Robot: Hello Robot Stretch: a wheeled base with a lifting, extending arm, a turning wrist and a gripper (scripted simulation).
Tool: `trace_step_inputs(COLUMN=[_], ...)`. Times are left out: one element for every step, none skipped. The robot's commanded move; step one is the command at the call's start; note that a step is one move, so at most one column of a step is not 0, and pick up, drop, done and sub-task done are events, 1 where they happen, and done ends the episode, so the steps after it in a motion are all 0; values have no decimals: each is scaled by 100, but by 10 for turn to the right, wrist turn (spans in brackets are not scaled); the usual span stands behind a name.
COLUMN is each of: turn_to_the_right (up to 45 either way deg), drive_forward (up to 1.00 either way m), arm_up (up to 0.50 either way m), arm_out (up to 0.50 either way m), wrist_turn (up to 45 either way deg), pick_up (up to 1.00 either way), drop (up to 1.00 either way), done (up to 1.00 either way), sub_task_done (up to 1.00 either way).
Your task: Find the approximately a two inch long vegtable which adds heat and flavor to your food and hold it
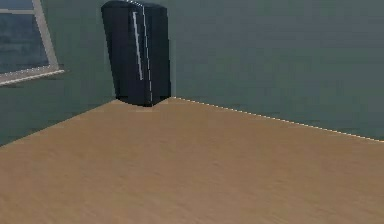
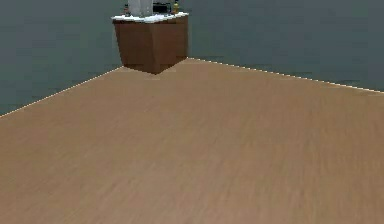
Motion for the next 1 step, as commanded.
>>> trace_step_inputs(turn_to_the_right=[-30], drive_forward=[0], arm_up=[0], arm_out=[0], wrist_turn=[0], pick_up=[0], drop=[0], done=[0], sub_task_done=[0])
